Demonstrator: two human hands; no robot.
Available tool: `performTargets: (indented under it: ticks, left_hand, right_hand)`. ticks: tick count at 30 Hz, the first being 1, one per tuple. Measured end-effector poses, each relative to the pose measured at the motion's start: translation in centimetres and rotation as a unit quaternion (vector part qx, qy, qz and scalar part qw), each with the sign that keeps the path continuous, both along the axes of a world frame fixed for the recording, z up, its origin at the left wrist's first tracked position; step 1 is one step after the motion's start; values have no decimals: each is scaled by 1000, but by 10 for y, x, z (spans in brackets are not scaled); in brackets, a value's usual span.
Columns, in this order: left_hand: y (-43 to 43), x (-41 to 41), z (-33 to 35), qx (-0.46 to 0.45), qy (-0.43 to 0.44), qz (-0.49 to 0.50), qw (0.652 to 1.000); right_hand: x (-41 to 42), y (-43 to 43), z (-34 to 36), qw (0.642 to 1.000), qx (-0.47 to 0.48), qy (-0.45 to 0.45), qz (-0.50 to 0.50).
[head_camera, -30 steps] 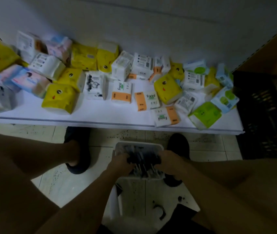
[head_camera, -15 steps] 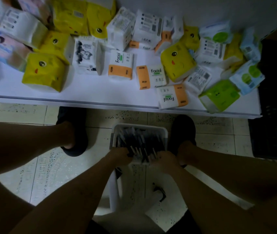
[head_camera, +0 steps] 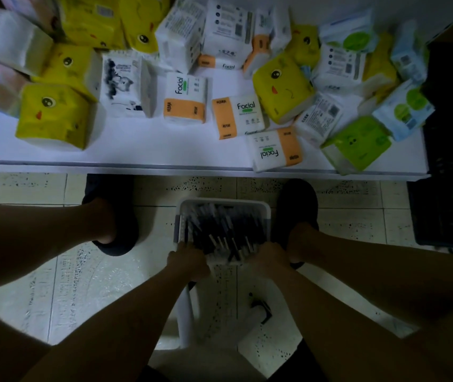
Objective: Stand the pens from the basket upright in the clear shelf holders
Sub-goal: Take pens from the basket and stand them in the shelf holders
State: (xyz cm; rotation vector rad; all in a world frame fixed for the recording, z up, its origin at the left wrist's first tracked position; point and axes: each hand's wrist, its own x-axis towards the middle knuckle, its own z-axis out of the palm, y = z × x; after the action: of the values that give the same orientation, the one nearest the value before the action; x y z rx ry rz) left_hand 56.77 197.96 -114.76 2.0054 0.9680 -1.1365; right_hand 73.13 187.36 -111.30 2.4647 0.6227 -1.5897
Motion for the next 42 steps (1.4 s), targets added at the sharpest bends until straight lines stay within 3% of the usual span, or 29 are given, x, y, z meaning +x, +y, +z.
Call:
performTargets:
  ticks: [4,9,11,13,16,21,24,27,29,35,42]
  left_hand:
    - [-1,4,6,16,11,46,999]
    - [13,7,17,25,-24,151,988]
    - [20,7,23,54,-48,196,978]
    - [24,8,32,27,-44,226,973]
    - [28,8,43,-66,-28,353,933]
    - [26,3,76,-159,-66,477,862]
    - [24,4,94,-198,-123,447,864]
    - [21,5,112,-205,-182,436,857]
    - [20,7,122,-178,-217,455,845]
    - [27,18,152,-63,-307,345,885]
    - [33,20,205,9,-495,369,786]
  right_hand:
    - [4,3,0,1000,3,-30,-6]
    - [4,10,1,991,29,-129,-5]
    - [4,11,4,989,30,-142,-16]
    - [4,11,5,990,31,-138,-13]
    - [6,13,13,993,49,-93,-52]
    - [1,13,33,967,19,107,-231]
    - [-3,18,51,952,55,145,-266]
    - [-6,22,74,952,111,164,-233]
    - [-10,25,90,962,153,144,-173]
    - [-19,33,127,953,271,75,-114]
    - [-15,52,185,891,452,-17,-50]
